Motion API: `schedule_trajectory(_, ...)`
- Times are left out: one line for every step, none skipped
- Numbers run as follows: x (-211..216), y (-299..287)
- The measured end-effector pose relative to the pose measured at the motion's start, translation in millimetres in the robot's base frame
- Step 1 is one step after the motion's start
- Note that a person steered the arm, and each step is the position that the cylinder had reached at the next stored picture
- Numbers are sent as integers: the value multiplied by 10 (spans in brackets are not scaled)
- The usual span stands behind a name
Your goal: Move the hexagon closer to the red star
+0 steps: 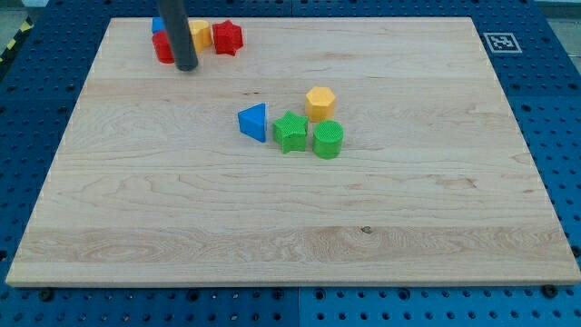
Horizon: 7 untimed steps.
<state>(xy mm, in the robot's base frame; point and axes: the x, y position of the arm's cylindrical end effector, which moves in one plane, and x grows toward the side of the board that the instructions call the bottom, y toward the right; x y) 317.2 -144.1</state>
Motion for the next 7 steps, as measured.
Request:
schedule_trajectory(213,472)
schedule_trajectory(212,1209)
schedule_trajectory(277,2134)
schedule_trajectory(619,2384)
schedule_trajectory(866,2342)
schedule_trajectory(884,1942)
schedule_trajectory(686,1324)
